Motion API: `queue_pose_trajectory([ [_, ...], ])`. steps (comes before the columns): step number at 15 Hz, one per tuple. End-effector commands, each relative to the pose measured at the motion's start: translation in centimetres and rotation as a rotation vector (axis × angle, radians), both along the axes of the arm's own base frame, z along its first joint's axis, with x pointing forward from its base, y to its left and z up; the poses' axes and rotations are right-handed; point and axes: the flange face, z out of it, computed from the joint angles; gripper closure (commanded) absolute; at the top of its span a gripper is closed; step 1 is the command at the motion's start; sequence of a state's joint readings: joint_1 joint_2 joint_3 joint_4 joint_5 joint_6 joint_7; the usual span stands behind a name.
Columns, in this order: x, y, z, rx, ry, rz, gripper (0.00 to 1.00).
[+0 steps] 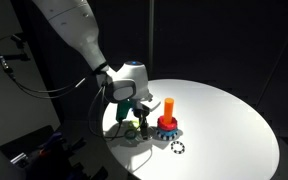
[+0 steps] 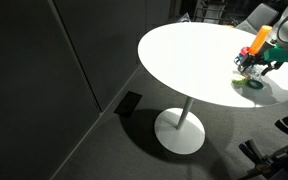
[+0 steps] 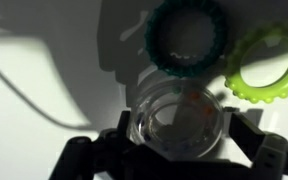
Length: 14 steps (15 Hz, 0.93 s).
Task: Put the transparent ring on the ring holder
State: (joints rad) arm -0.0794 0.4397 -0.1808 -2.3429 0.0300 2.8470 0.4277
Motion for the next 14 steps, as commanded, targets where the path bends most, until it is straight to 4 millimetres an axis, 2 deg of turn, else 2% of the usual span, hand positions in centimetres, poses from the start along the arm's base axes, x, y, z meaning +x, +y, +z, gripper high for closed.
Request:
queue_pose_trajectory([
  [1, -0.7, 0.3, -0.2, 0.001, -0.026, 0.006, 0.0],
  [7, -1.7, 0.6, -1.0, 0.014, -0.032, -0.025, 0.0],
  [8, -1.7, 0.6, -1.1, 0.014, -0.033, -0.032, 0.25],
  [9, -1.8, 0.5, -1.1, 0.014, -0.033, -0.038, 0.25],
  [10, -1.8, 0.4, -1.0, 0.015, -0.032, -0.042, 0.34],
  [11, -1.7, 0.3, -0.9, 0.013, -0.035, -0.045, 0.37],
  [14, -1.8, 0.1, -0.4, 0.006, -0.034, -0.051, 0.37],
])
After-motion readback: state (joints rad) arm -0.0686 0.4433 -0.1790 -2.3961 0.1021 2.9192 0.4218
